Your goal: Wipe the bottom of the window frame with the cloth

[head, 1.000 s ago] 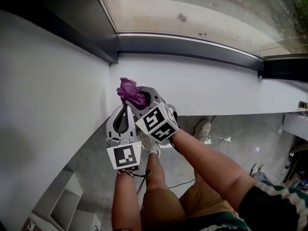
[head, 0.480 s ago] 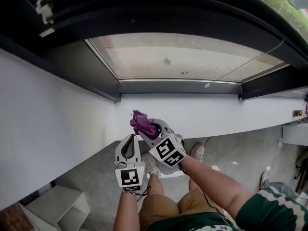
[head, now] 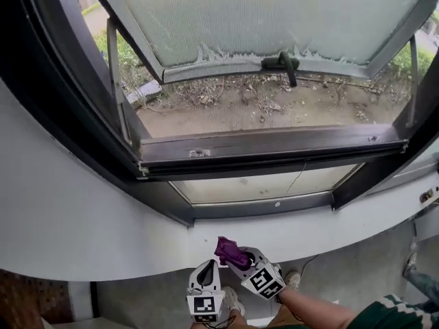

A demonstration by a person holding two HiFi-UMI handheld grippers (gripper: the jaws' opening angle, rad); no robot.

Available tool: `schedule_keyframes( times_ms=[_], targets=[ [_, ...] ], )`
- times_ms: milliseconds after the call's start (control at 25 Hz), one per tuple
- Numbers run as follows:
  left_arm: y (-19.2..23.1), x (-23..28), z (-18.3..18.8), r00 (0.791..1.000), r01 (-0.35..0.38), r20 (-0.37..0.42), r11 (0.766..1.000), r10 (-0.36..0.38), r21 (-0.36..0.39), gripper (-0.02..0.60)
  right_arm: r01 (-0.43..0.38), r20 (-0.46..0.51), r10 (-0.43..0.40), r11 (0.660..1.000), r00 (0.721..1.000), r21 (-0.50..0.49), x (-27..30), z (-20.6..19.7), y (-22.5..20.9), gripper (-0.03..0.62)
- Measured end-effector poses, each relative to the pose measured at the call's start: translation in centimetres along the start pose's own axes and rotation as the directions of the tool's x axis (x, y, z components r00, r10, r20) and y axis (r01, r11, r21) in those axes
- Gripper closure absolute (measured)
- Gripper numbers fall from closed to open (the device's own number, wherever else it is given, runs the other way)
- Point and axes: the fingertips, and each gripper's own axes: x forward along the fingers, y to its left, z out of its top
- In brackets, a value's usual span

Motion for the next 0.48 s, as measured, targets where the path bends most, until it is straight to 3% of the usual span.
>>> schedule_keyframes(
  times_ms=[120,240,480],
  targets=[
    [-0.2,-1.3,3.6,1.000,-0.020,-0.005,0.998,0.020,0.055,0.577,-0.015,0.006,0.015,0.999,1.000,-0.043,-3.4,1.2,0.9,0.441],
    [-0.4,-1.4,6.1,0.999,0.000,0.032,0.999,-0.002,0.036,0.577,0.000,0.033,0.004,0.994,0.999,-0.114,-5.8,3.2,0.6,0.441],
    [-3.0,-1.6,12.8,0.992,0.054,0.109,0.997,-0.059,0.048,0.577,0.082,0.153,-0.068,0.993,0.986,-0.089,-10.8,8.5,-1.6,0.441]
  ],
)
